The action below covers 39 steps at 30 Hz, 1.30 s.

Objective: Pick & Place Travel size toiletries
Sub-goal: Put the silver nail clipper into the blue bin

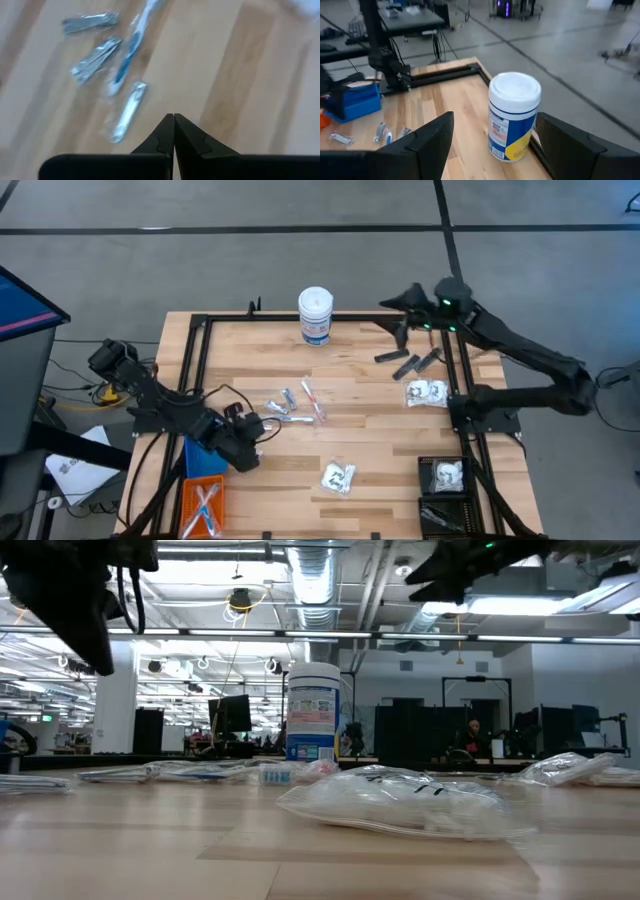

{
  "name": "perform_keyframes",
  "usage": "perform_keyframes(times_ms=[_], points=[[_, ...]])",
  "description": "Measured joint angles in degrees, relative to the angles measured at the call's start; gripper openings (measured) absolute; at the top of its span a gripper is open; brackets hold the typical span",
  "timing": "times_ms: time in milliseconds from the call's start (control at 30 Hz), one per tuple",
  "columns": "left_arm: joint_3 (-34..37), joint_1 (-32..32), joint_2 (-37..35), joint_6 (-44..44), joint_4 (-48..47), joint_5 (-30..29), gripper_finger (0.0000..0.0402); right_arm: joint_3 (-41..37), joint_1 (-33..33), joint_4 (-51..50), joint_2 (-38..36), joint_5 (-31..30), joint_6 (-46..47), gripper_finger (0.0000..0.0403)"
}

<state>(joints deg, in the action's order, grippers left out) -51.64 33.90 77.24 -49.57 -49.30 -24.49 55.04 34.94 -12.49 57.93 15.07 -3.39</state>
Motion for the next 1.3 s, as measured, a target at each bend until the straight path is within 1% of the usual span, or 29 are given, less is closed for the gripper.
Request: perform_keyframes(times_ms=[100, 200, 300, 400, 533, 733, 867, 1067, 1200, 1300], points=[[0.00, -0.89, -0.05, 4.38, -0.97, 1.53, 0.0001, -3.70, 0.00, -0.16, -6.56, 0.00, -0.01, 0.0276], [0.00, -3.25, 0.03, 8.46, -0.89, 4.32, 0.0006, -6.50, -0.04, -0.23, -12.49, 0.04, 0.51, 0.0276], [0.02, -6.19, 0.44, 12.81, -0.94, 6.00, 0.0024, -8.34, -0.04, -0.29, -16.90, 0.05, 1.81, 0.0276], [0.00, -8.77, 0.38, 17.08, -0.92, 7.05, 0.0052, -9.63, -0.48, -0.33, -19.34, 0.04, 2.70, 0.0276], [1.30, -11.31, 0.38, 20.57, -0.75, 7.55, 0.0091, -10.02, -1.57, -0.35, -19.40, 0.04, 3.00, 0.0276], [8.01, -14.27, 0.38, 21.06, -0.60, 8.40, 0.0132, -10.07, -2.80, -0.31, -19.27, 0.04, 2.99, 0.0276], [10.67, -15.75, 0.38, 22.26, 3.96, 8.38, 0.0139, -10.07, -2.78, -0.15, -19.29, 0.04, 2.99, 0.0276], [12.39, -17.36, 0.38, 25.60, 9.34, 8.68, 0.0140, -10.07, -2.78, 1.20, -19.29, 0.04, 3.01, 0.0276], [13.39, -18.55, 0.38, 25.97, 15.07, 12.27, 0.0140, -10.07, -2.78, 1.15, -19.27, 0.04, 3.01, 0.0276], [14.20, -18.36, 0.38, 28.46, 19.33, 13.42, 0.0140, -10.07, -2.78, 0.92, -19.26, 0.04, 2.99, 0.0276]])
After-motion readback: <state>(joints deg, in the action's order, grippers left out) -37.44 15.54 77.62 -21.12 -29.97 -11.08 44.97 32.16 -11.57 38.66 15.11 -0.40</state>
